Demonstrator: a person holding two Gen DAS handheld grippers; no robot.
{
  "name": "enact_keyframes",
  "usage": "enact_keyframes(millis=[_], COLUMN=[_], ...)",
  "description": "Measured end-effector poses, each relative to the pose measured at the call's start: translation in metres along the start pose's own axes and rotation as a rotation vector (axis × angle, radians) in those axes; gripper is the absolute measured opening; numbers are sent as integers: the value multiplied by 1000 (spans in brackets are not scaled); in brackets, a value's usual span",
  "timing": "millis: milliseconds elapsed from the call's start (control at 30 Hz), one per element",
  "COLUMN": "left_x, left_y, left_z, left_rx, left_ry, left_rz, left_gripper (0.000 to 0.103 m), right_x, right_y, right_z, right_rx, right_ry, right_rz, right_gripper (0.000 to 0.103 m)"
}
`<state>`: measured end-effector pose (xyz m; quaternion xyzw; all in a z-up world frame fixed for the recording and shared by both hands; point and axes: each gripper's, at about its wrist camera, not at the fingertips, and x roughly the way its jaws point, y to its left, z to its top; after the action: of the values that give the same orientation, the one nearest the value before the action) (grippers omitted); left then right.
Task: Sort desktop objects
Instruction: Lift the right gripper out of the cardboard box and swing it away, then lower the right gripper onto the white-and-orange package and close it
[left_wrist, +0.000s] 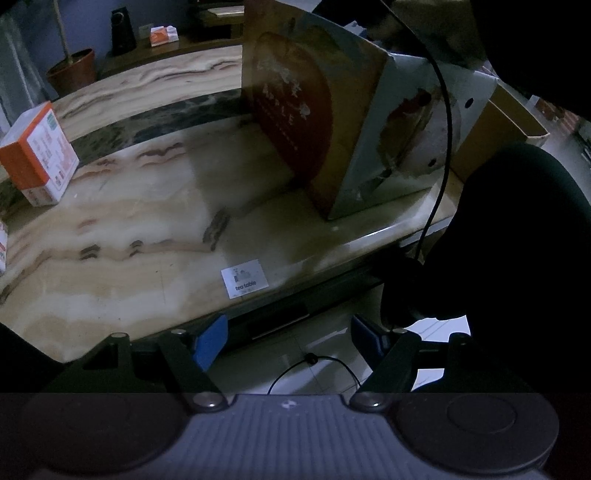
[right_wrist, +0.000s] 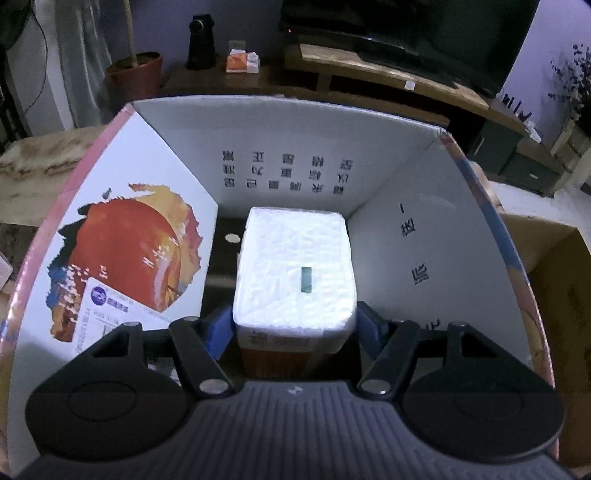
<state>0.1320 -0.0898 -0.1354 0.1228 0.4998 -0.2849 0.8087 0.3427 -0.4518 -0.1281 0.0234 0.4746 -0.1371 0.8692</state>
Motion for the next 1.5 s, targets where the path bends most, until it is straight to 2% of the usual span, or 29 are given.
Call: enact_keyframes(millis=[100, 300, 400, 500, 533, 600, 667, 733, 867, 1033, 1167, 1333, 1500], left_x=[0, 0, -1, -1, -1, -2, -3, -3, -3, -6, -6, -8, -13], left_y=[0, 5, 9, 13, 14, 16, 18, 20, 28, 28, 25, 29, 31], left_z=[0, 1, 1, 1, 1, 0, -1, -2, -4, -10, -16, -21, -22], left_rx=[-4, -32, -52, -71, -77, -87, -94, -108, -161, -143, -102, -93, -85], left_ry=[-1, 2, -4, -5, -8, -14, -22, -24, -24, -37, -27, -28, -44], left_rz=[0, 5, 13, 28, 32, 42, 53, 61, 46, 41, 55, 48, 25], left_gripper=[74, 74, 74, 74, 76, 83, 93, 94, 94, 94, 94, 94, 94], right_x=[-3, -36, -68, -112, -126, -153, -173, -186, -194, -160, -141, -113, -83], right_y=[-1, -12, -17, -21, -21, -19, -4, 25, 92, 186, 251, 317, 357], right_z=[2, 4, 2, 2, 3, 3, 8, 16, 29, 49, 57, 64, 67], right_rx=[-31, -10, -14, 19, 45, 102, 111, 49, -27, -1, 51, 214, 280], right_ry=[39, 7, -74, -225, -276, -362, -397, -402, -322, -127, -33, 96, 168], right_rz=[30, 56, 13, -25, -7, 83, 168, 231, 414, 540, 572, 599, 525], right_gripper=[71, 70, 70, 70, 71, 74, 78, 82, 89, 89, 89, 89, 89])
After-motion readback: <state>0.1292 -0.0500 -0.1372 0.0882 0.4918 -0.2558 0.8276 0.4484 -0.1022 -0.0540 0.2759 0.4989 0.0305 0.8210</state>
